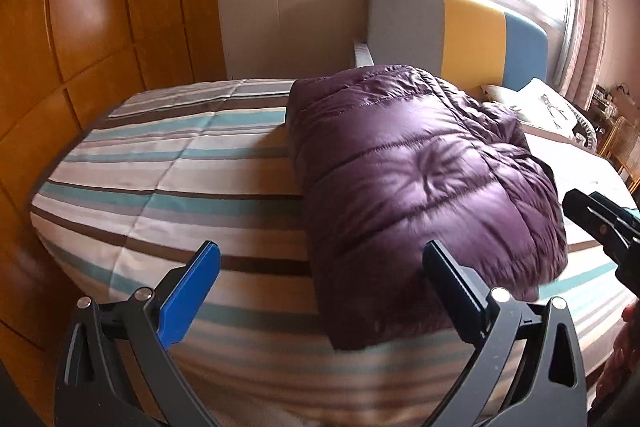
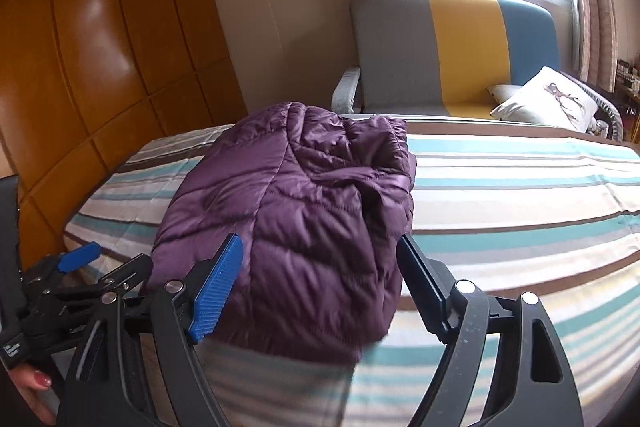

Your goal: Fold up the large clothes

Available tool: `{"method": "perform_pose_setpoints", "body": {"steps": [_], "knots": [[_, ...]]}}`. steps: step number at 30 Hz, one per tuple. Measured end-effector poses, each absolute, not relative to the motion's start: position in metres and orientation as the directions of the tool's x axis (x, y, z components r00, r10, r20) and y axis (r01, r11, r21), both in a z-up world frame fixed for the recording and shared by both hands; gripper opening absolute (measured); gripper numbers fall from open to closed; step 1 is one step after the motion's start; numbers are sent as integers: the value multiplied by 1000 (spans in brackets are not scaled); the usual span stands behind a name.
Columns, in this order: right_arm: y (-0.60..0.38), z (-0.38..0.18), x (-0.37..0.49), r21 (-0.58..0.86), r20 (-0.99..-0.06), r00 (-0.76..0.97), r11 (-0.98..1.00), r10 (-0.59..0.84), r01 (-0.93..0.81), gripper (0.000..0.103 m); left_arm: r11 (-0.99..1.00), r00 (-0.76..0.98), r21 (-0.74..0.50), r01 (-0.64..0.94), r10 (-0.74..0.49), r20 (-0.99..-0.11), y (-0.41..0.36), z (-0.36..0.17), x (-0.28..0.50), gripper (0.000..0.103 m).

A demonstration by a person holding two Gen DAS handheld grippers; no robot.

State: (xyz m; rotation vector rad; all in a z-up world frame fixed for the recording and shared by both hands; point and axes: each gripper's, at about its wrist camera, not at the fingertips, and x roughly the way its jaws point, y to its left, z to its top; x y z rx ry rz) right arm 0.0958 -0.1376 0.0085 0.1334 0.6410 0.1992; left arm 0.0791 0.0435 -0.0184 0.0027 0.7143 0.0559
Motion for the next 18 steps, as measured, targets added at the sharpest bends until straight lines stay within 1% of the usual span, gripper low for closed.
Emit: {"method": "perform_pose_setpoints", "body": {"steps": [1,5,7,10,14,18], "knots": [[-136,9,90,179,-578,785,973,224,-146,89,998,757,24,-51,54,-651,43,-17,74,101],[-132,10,74,144,-572,797,980,196,-138,94,996,771,28,-84,83,-632,44,-12,52,101],[-131,9,66,123,-573,801,984,174,-126,100,995,779,23,-102,94,-620,47,-9,46,101],[-132,6,60,111,-576,802,987,161,-119,100,993,785,16,-116,101,-612,51,-7,38,101],[-139,1,51,138,-581,798,986,160,-97,100,994,783,7,-113,94,-615,51,-7,33,101],[-141,2,48,133,-585,798,988,145,-82,100,994,788,22,-107,98,-608,47,-7,27,101]]}}
